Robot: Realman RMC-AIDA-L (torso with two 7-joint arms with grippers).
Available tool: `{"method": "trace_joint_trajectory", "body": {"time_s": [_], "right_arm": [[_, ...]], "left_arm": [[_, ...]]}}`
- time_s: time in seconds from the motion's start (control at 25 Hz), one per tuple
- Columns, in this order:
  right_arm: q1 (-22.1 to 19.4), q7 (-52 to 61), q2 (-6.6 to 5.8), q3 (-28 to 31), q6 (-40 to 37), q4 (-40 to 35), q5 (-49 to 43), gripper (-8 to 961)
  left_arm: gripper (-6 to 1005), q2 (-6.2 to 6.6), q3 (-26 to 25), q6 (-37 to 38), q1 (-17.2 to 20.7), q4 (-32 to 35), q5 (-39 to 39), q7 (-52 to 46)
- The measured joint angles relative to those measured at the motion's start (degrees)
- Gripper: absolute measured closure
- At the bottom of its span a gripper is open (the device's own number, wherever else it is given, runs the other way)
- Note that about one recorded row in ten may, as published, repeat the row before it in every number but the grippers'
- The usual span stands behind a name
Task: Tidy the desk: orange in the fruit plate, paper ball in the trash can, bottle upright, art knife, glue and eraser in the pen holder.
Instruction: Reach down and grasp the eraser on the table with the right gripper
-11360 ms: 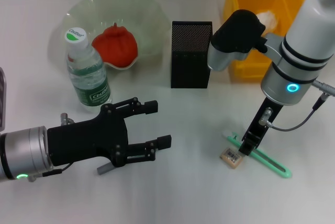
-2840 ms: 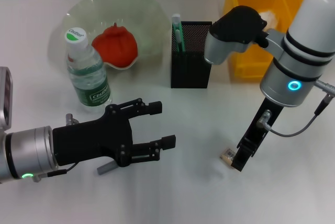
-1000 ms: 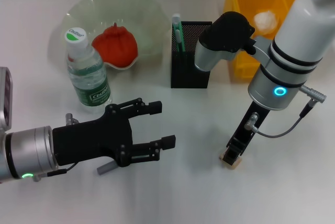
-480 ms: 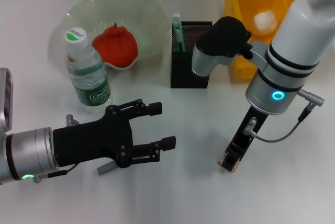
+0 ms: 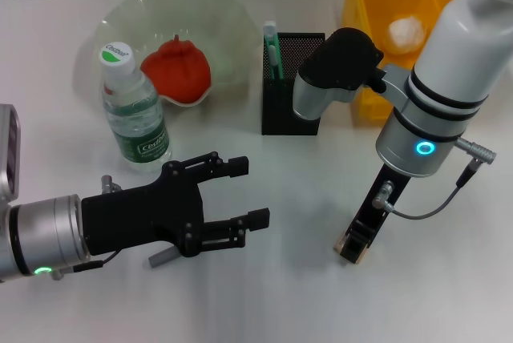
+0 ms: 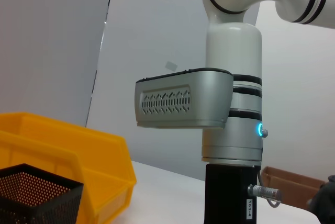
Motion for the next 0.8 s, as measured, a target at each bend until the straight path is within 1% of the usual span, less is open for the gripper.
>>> {"method": "trace_joint_trajectory", "body": {"time_s": [0.56, 0.68, 0.72, 0.76, 0.8], "right_arm": [[-0.38, -0.17, 0.00, -0.03, 0.10, -0.63, 0.30, 705], [-1.46, -0.25, 0.00, 0.02, 0.10, -2.53, 0.55, 708], [-2.93, -0.29, 0.00, 0.13, 0.02, -4.50, 0.85, 709], [-2.93, -0.29, 0.00, 0.13, 0.02, -4.50, 0.85, 716], [-3.92, -0.34, -0.02, 0.31, -0.10, -5.77, 1.05, 724]], "left_arm": [[209, 0.00, -0.01, 0.00, 0.00, 0.00, 0.00, 0.00], [209, 0.00, -0.07, 0.00, 0.00, 0.00, 0.00, 0.00], [209, 0.00, -0.11, 0.00, 0.00, 0.00, 0.00, 0.00], [209, 0.00, -0.14, 0.00, 0.00, 0.00, 0.00, 0.00], [209, 0.00, -0.17, 0.00, 0.00, 0.00, 0.00, 0.00]]}}
